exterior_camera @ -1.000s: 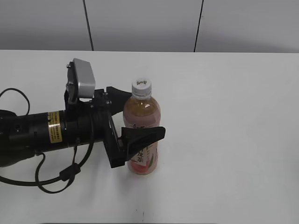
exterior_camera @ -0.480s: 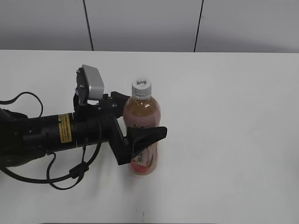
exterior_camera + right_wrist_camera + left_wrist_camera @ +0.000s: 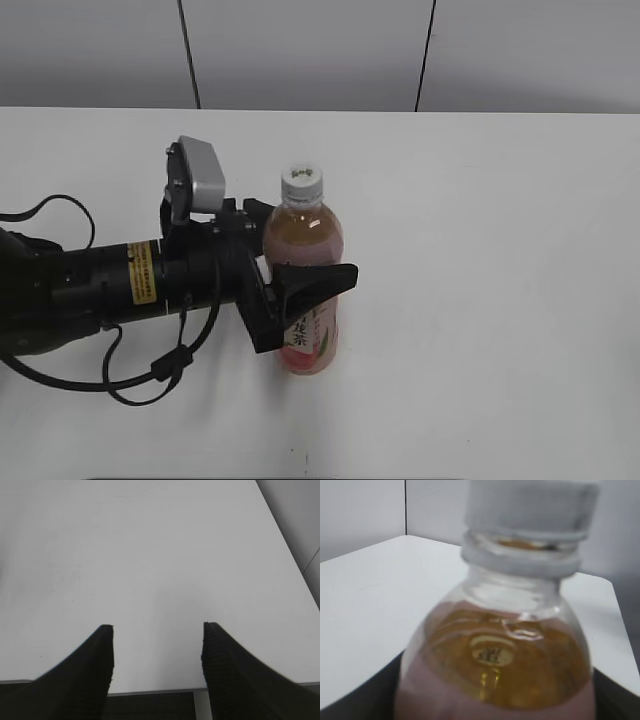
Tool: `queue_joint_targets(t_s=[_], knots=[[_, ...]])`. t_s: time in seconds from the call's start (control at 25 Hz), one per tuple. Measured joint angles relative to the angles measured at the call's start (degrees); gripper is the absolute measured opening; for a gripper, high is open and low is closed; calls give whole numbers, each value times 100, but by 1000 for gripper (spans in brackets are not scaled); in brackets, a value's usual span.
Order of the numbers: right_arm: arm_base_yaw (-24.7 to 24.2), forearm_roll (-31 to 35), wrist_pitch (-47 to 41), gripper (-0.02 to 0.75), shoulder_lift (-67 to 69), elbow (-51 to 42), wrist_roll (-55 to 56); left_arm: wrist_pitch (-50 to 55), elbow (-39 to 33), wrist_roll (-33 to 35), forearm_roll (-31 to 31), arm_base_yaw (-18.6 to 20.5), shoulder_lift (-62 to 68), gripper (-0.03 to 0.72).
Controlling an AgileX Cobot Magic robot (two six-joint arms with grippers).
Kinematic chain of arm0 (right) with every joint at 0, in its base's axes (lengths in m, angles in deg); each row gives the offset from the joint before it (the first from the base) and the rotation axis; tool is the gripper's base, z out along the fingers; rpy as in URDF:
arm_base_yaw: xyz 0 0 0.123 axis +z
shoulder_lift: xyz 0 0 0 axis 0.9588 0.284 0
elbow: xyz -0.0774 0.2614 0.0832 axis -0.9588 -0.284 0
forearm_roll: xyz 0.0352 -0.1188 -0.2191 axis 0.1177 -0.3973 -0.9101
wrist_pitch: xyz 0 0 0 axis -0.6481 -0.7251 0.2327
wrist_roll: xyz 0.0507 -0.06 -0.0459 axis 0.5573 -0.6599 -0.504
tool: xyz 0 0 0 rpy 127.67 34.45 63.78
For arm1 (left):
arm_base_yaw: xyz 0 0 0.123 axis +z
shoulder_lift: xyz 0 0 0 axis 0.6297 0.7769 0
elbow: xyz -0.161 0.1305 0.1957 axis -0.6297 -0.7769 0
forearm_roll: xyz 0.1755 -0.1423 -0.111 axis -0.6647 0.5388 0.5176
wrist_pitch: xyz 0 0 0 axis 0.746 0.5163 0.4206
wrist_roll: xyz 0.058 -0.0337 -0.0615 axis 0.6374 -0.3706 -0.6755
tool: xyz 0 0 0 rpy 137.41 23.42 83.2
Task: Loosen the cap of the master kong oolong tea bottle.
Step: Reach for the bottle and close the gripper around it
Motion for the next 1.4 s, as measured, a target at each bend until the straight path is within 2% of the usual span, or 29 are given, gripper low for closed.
queue_joint_targets(t_s=[0.08,0.12,1.4], knots=[[0,0,0,428,0,0,0,-11,0,0,-12,0,0,455],[0,0,0,428,0,0,0,-11,0,0,-12,0,0,453],[0,0,0,428,0,0,0,-17,0,0,-90,0,0,453]])
